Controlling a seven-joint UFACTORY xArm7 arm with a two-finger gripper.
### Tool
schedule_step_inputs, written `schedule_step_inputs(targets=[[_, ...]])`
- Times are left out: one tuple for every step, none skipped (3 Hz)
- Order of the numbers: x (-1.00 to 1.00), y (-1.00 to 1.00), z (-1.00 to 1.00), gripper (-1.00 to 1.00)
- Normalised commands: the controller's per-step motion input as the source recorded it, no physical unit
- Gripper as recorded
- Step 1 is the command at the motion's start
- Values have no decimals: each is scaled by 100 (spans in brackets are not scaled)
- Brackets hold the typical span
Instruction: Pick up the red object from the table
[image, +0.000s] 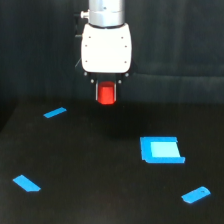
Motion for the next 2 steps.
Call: schedule_step_inputs(targets=[[7,0,10,-89],[8,-8,13,-94]])
